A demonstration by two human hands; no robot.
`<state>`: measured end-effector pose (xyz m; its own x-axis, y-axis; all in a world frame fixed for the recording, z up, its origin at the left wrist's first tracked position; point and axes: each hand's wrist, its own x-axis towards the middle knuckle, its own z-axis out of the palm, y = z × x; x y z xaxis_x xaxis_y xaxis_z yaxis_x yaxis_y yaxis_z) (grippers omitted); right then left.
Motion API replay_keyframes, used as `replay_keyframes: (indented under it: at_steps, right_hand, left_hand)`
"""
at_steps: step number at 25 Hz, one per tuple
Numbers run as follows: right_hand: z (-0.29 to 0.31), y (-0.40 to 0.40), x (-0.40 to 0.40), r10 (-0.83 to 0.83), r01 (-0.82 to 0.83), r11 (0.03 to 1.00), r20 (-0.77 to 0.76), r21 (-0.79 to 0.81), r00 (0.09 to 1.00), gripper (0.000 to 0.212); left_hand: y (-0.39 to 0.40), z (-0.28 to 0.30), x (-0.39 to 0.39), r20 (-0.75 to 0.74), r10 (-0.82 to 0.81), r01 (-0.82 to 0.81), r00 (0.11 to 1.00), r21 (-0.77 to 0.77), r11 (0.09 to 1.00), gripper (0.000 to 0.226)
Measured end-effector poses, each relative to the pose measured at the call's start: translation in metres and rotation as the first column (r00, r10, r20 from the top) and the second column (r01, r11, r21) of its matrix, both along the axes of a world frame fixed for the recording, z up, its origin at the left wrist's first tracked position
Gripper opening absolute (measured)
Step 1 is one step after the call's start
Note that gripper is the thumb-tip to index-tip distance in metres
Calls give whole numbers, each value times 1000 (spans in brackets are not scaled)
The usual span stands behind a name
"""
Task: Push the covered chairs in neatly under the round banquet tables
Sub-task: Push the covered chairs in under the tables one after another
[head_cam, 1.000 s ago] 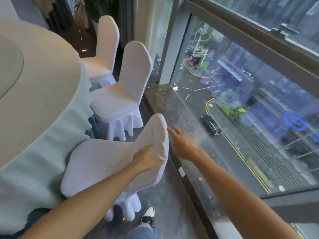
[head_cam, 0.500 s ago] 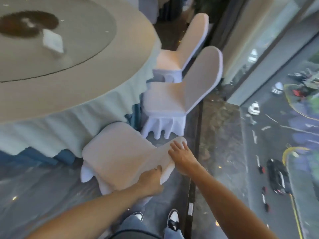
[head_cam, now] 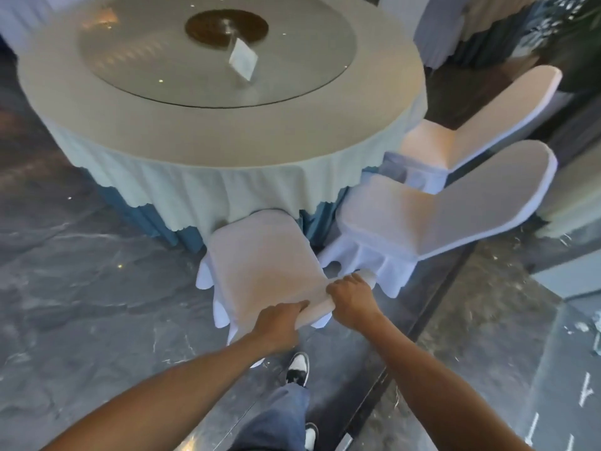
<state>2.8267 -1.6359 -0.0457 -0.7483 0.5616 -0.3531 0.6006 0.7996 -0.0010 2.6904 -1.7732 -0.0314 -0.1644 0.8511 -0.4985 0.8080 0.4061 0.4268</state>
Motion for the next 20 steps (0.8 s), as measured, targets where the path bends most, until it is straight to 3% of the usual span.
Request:
replay_keyframes:
  at_steps: [8, 14, 17, 20]
  right_hand:
    - [-1, 105, -61, 104, -104, 994, -33, 19, 994, 8]
    - [4, 155, -112, 180, -177, 981, -37, 78, 983, 13]
    - [-9, 177, -119, 213, -199, 967, -77, 160, 974, 29]
    - [0, 207, -124, 164, -163, 986, -20, 32, 986, 12]
  left_hand:
    - [94, -18, -41, -43, 191, -185, 981, 109, 977, 68]
    - [146, -23, -95, -21, 226, -223, 974, 101, 970, 62]
    - [167, -27, -103, -34, 272, -267, 962, 103, 958, 57]
    - [192, -28, -99, -37, 287, -280, 957, 134, 951, 60]
